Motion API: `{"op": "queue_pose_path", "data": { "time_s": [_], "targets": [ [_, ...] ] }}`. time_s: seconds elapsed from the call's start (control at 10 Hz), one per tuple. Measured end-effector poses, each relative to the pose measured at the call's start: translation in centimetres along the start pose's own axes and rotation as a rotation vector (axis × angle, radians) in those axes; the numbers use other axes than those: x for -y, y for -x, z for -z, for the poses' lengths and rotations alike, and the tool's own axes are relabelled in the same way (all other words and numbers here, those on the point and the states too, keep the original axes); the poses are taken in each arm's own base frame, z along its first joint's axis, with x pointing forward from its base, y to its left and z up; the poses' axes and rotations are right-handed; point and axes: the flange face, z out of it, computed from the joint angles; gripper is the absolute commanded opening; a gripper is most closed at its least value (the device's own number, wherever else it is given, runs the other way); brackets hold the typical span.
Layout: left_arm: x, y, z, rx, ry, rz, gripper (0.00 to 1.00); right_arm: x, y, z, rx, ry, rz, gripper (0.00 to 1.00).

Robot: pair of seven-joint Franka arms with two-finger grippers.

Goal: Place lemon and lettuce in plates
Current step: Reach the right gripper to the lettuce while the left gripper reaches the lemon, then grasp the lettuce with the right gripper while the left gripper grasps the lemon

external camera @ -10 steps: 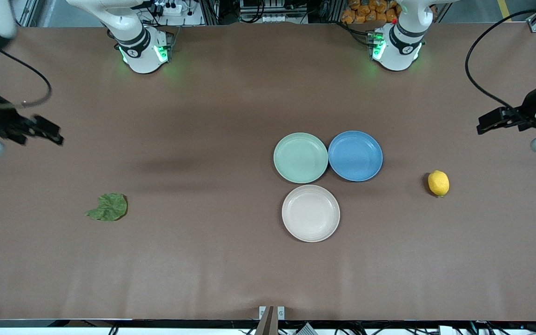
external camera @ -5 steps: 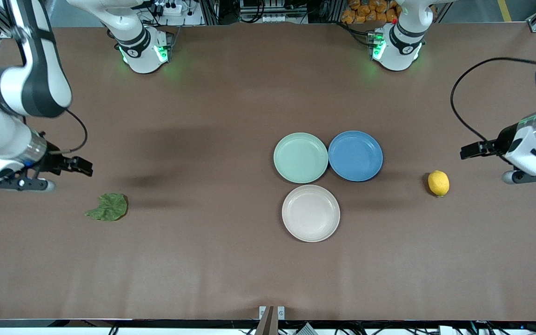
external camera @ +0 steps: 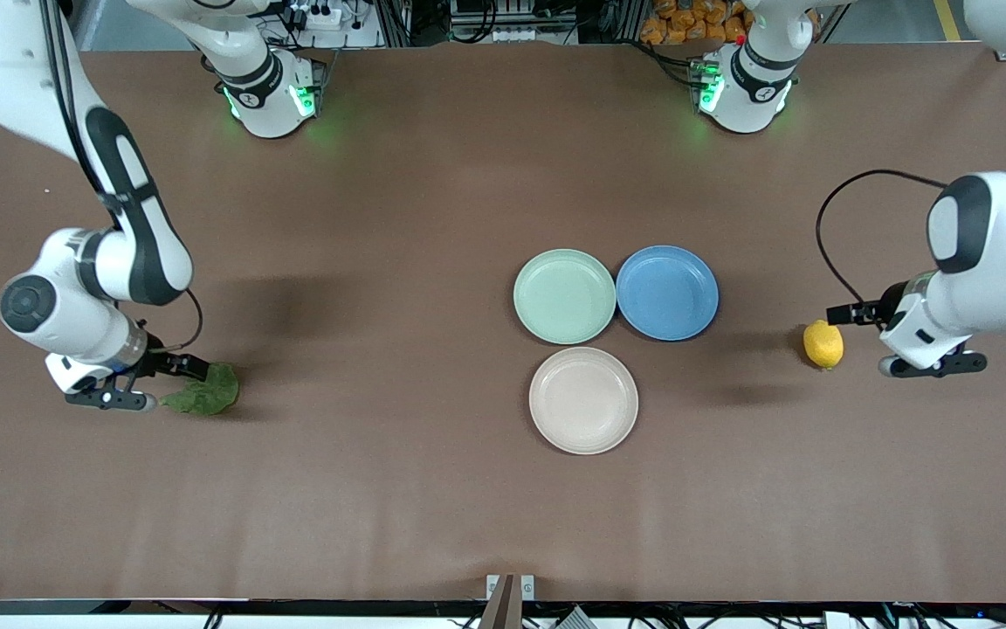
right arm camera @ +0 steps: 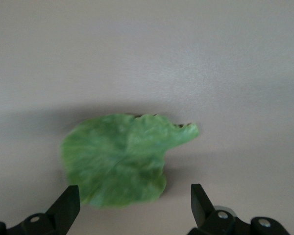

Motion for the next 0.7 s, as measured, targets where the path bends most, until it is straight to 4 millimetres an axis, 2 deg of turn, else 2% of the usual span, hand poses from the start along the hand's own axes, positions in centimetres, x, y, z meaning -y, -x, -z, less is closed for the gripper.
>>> {"op": "queue_pose_path", "data": {
  "time_s": [0.1,0.4,0.5,0.7],
  "targets": [
    [-0.1,-0.6,-1.5,0.008,0.002,-0.002,1.00,-0.4,-0.4,-1.6,0.002,0.002,-0.007,0.98],
    [0.2,-2.3,-5.7,0.006,0.012,0.002,1.00,0.1,-1.6,-2.5,-0.004,-0.021,-0.032,0.87],
    [0.8,-2.9,-7.3,0.006,0.005,0.002,1.00,0.3,-1.8,-2.8,-0.005,-0.031,-0.044,0.73],
    [2.0,-3.5,-9.7,0.011,-0.015,0.002,1.00,0.6,-1.9,-3.7,-0.009,-0.042,-0.054,0.29]
  ]
}}
